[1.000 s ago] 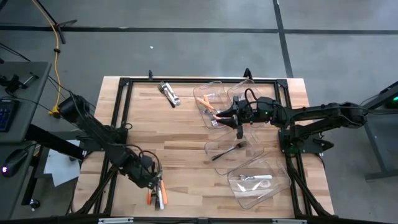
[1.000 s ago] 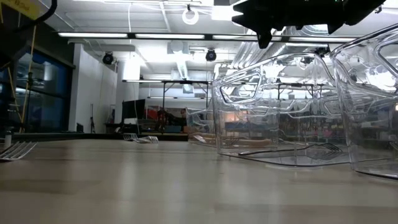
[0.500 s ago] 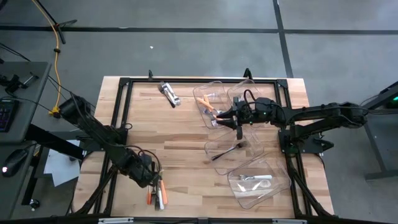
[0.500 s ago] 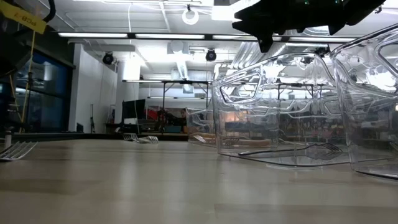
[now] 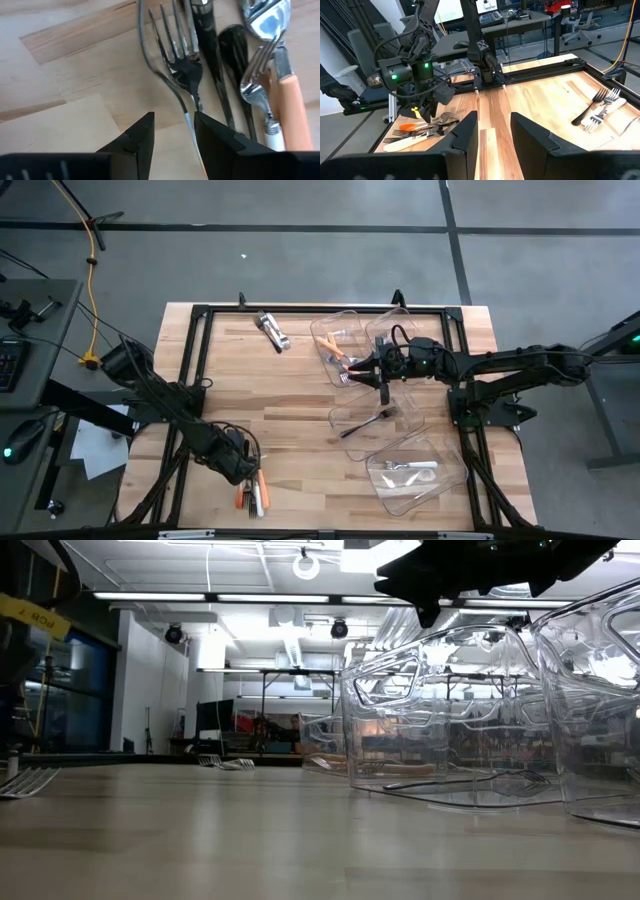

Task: Sort silverware by color (type)
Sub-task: Put the orange fork into the right transparent bin

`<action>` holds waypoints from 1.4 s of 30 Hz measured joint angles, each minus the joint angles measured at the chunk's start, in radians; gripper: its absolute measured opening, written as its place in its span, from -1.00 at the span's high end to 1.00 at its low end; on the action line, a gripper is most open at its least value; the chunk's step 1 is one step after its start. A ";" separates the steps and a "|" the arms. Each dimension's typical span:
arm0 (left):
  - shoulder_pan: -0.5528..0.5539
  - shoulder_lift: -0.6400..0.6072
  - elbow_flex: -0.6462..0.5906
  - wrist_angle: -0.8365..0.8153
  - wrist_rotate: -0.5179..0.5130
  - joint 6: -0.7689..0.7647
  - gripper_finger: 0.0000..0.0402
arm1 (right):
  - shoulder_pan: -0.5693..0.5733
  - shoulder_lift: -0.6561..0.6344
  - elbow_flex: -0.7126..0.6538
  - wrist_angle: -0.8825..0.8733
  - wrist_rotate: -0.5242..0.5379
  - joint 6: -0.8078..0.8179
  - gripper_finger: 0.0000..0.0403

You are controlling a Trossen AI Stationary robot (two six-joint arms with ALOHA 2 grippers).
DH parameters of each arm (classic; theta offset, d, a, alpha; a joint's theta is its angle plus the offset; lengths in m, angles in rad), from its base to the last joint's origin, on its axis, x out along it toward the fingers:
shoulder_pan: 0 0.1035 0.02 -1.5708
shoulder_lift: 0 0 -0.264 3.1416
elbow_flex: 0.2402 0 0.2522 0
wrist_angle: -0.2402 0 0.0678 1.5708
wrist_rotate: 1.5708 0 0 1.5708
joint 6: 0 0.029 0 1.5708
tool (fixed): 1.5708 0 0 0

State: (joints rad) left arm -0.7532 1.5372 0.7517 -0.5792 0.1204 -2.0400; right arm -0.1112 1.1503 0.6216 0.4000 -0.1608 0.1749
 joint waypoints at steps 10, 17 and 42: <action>0.000 0.013 0.000 -0.101 0.000 -0.049 0.37 | 0.000 0.000 0.000 0.000 -0.001 0.000 0.50; 0.000 0.017 0.000 -0.129 0.000 -0.043 0.37 | 0.000 0.000 0.000 0.000 -0.001 0.000 0.50; -0.003 0.011 -0.003 -0.127 -0.023 -0.036 0.96 | 0.000 0.000 0.000 0.000 -0.002 0.000 0.50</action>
State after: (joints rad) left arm -0.7567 1.5484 0.7491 -0.7065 0.0972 -2.0762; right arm -0.1114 1.1503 0.6216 0.4000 -0.1632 0.1749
